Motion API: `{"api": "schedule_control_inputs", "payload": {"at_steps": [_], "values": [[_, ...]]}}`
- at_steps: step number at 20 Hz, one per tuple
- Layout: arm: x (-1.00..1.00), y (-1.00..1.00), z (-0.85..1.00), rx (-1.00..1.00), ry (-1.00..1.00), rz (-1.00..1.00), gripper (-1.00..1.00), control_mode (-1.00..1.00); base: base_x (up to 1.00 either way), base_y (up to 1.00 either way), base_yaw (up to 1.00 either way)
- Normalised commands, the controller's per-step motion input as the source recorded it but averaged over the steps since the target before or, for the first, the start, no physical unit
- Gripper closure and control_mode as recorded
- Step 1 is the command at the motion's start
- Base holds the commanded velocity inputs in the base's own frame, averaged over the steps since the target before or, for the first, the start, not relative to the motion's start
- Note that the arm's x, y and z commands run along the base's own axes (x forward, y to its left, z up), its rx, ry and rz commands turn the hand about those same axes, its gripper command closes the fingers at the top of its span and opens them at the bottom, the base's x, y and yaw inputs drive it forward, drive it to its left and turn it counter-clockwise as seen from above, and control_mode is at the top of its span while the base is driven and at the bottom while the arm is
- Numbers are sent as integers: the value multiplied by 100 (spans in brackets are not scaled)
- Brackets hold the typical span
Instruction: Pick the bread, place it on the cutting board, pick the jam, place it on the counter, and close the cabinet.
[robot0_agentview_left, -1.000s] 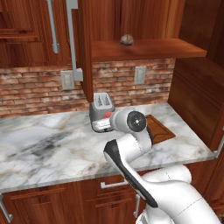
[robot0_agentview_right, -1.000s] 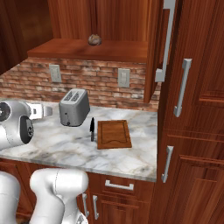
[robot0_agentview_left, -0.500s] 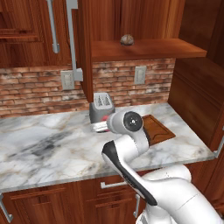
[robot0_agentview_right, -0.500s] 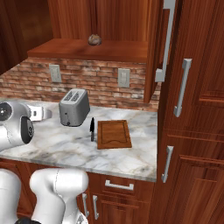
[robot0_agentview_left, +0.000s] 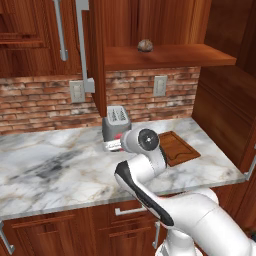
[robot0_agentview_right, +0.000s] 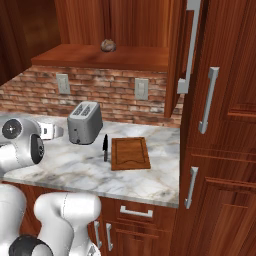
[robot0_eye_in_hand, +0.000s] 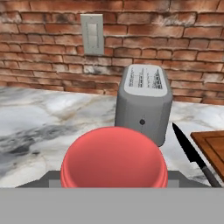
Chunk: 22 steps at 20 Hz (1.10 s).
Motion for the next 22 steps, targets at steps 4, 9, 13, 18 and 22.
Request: {"api": "schedule_control_inputs", "payload": {"at_steps": [4, 9, 13, 18, 22], "values": [[27, 0, -24, 1, 0, 0, 100, -100, 0, 0, 0], [25, 0, -20, 2, 0, 0, 100, -100, 0, 0, 0], [24, 0, -17, 2, 0, 0, 100, -100, 0, 0, 0], [20, 0, -21, 1, 0, 0, 100, -100, 0, 0, 0], [18, 0, -24, 0, 0, 0, 100, -100, 0, 0, 0]]}}
